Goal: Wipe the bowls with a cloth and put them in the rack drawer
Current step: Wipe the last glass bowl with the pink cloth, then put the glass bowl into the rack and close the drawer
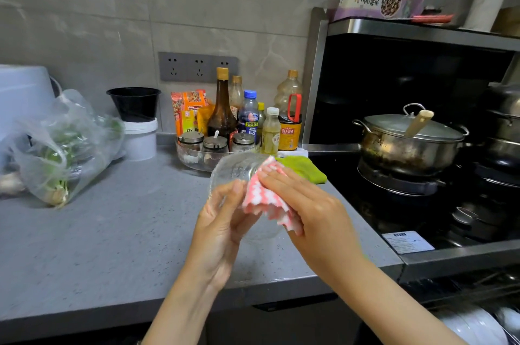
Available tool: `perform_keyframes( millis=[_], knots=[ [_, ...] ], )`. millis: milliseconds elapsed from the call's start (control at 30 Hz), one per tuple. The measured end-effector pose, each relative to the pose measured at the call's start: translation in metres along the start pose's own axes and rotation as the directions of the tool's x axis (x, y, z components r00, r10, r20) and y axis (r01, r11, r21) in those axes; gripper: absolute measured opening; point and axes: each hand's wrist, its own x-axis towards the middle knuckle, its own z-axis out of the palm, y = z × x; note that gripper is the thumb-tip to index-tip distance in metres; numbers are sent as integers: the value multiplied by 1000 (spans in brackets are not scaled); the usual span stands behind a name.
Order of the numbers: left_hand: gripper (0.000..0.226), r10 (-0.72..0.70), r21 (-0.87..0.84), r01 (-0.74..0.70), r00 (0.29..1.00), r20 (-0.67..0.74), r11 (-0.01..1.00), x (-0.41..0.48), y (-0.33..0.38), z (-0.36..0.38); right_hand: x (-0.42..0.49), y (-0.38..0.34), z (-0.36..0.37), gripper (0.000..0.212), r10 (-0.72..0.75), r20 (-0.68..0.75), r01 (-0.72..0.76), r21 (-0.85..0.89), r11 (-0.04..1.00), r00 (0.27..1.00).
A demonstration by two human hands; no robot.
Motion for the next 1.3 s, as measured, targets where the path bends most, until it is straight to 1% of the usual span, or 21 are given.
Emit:
perform_keyframes(
  millis=[100, 133, 300, 367, 433, 500, 567, 633, 700, 767, 833, 900, 933, 967, 1000, 1033, 1067, 1133, 1167, 1200, 1300],
  knots=[
    [9, 70, 19, -71, 997, 34, 997, 3, 7, 3, 2, 2, -9, 41, -26, -33, 23, -93, 995, 999],
    [9, 83, 10, -84, 996, 35, 996, 4, 9, 4, 1, 1, -9, 39, -35, -29, 32, -106, 994, 999],
    [9, 39, 35, -42, 995, 97, 998, 3, 5, 6, -4, -2, -8, 46, -92, 3, 92, -6, 996, 996],
    [7, 40, 56, -46, 994, 100, 997, 3, 4, 7, 0, 4, -12, 44, -78, -7, 77, -61, 995, 997],
    [8, 77, 21, -80, 992, 102, 997, 6, 3, 5, 1, 10, -14, 40, -64, -18, 61, -124, 990, 998],
    [20, 110, -41, -106, 987, 115, 994, 12, 0, 2, -3, 13, -15, 37, -61, -7, 60, -122, 991, 998],
    [38, 109, -74, -101, 987, 116, 992, 18, -6, -1, -10, 16, -14, 37, -56, 6, 56, -59, 997, 998],
    [45, 83, -59, -77, 990, 111, 995, 26, -14, -1, -14, 23, -17, 40, 38, 47, -44, 136, 990, 998],
    [47, 47, -49, -42, 992, 116, 998, 31, -21, 1, -16, 33, -23, 37, 222, 128, -253, 359, 898, 967],
    [52, 23, -44, -18, 993, 118, 999, 37, -29, 1, -16, 45, -32, 21, 394, 168, -426, 450, 785, 904],
    [56, 0, -42, 4, 995, 98, 999, 40, -37, 2, -22, 63, -37, 28, 479, 164, -496, 464, 734, 862],
    [59, -19, -43, 23, 997, 76, 999, 44, -47, 2, -31, 82, -40, 33, 474, 191, -506, 446, 738, 860],
    [59, -27, -42, 30, 997, 69, 999, 45, -52, 1, -39, 95, -40, 28, 477, 199, -514, 423, 746, 856],
    [56, -35, -42, 38, 997, 65, 998, 47, -56, 1, -50, 111, -39, 19, 475, 207, -518, 351, 780, 855],
    [52, -42, -41, 45, 997, 62, 998, 48, -60, 0, -61, 128, -39, 26, 474, 224, -519, 226, 824, 851],
    [47, -49, -39, 52, 997, 64, 998, 49, -65, 0, -73, 143, -38, 39, 471, 285, -517, 110, 849, 835],
    [41, -58, -34, 60, 996, 70, 998, 49, -69, 0, -85, 155, -37, 47, 488, 376, -531, 12, 847, 787],
    [33, -78, -23, 80, 994, 81, 997, 50, -76, 0, -105, 169, -38, 54, 514, 563, -557, -113, 823, 647],
    [31, -87, -18, 88, 993, 84, 996, 50, -79, 1, -112, 172, -39, 61, 511, 609, -563, -126, 817, 606],
    [30, -94, -8, 95, 992, 88, 995, 51, -82, 3, -118, 173, -41, 67, 505, 627, -575, -109, 811, 593],
    [15, -119, 25, 117, 989, 89, 993, 51, -89, 12, -122, 170, -50, 73, 510, 608, -616, -44, 787, 608]
  ],
)
